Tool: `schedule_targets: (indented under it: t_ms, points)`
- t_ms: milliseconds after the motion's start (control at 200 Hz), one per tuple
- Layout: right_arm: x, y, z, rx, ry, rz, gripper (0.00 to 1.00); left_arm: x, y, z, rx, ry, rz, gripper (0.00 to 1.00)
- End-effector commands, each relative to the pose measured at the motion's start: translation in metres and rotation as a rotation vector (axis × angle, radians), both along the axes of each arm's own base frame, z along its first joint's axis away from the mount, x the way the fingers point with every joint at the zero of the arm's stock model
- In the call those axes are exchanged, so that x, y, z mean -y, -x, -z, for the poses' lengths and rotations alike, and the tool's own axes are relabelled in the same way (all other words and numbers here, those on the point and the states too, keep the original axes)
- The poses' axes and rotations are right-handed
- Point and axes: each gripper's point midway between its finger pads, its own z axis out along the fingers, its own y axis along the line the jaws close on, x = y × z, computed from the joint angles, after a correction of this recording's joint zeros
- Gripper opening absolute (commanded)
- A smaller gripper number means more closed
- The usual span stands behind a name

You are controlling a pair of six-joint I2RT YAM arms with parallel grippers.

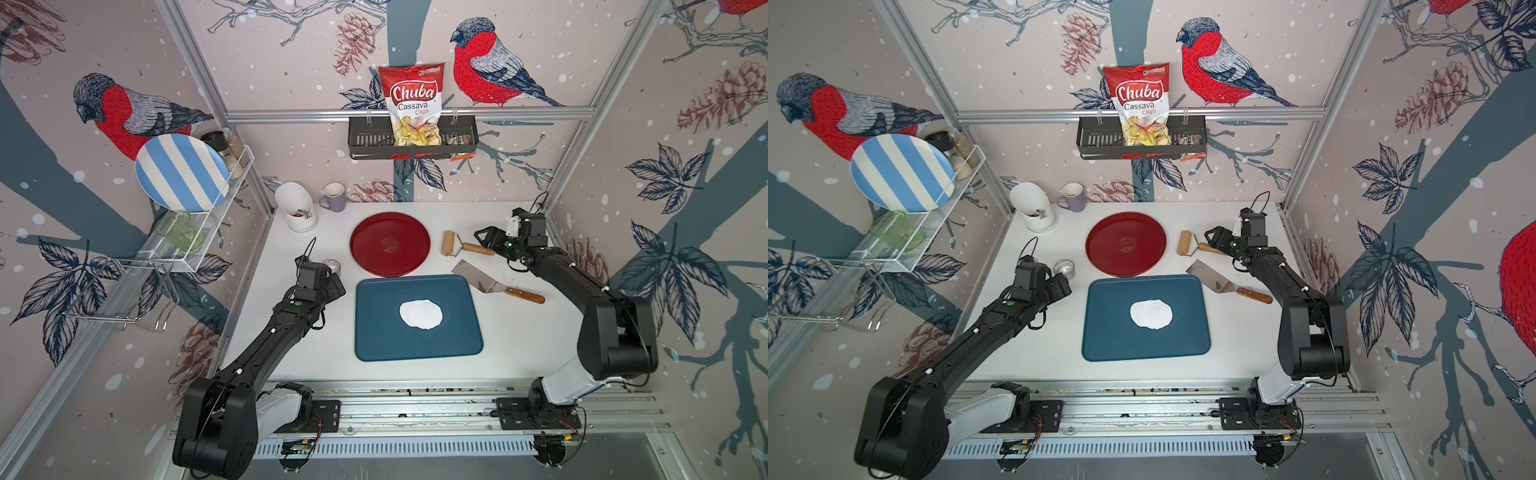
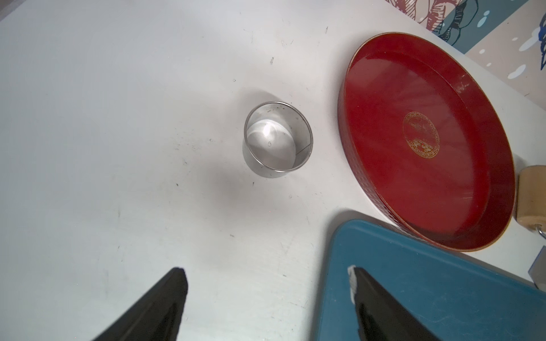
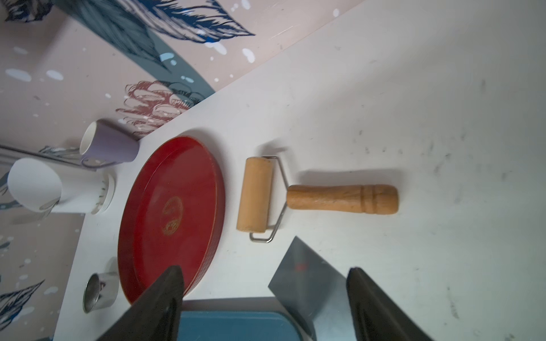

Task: Roll out the dumpling wrappers from the dough
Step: Pick up the dumpling mold from the center of the board.

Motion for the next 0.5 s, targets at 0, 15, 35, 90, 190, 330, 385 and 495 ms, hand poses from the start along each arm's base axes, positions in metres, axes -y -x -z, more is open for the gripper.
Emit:
schedule_targets:
  t_ms: [0, 15, 35, 90, 190, 330, 385, 495]
  points:
    - [-0.016, 0.011, -0.016, 0.103, 0.061, -0.061, 0.79, -0.004, -0.015, -0.006, 0.041, 0.045, -0.014, 0.82]
    - [-0.020, 0.014, -0.017, 0.111, 0.061, -0.072, 0.79, -0.005, -0.017, -0.006, 0.042, 0.046, -0.017, 0.81]
    - [-0.023, 0.017, -0.020, 0.125, 0.062, -0.080, 0.79, -0.007, -0.018, -0.005, 0.040, 0.050, -0.023, 0.81]
    - [-0.035, 0.027, -0.027, 0.168, 0.062, -0.117, 0.79, -0.011, -0.024, -0.003, 0.040, 0.055, -0.035, 0.77]
    - [-0.055, 0.046, -0.042, 0.253, 0.058, -0.170, 0.78, -0.016, -0.034, 0.003, 0.021, 0.062, -0.050, 0.75]
    - [-0.067, 0.070, -0.059, 0.358, 0.043, -0.203, 0.77, -0.021, -0.047, 0.010, -0.008, 0.046, -0.063, 0.73]
    - [-0.068, 0.078, -0.067, 0.398, 0.031, -0.207, 0.77, -0.022, -0.052, 0.012, -0.008, 0.047, -0.063, 0.70]
    - [-0.067, 0.087, -0.073, 0.444, 0.007, -0.204, 0.76, -0.025, -0.062, 0.021, -0.029, 0.043, -0.065, 0.65]
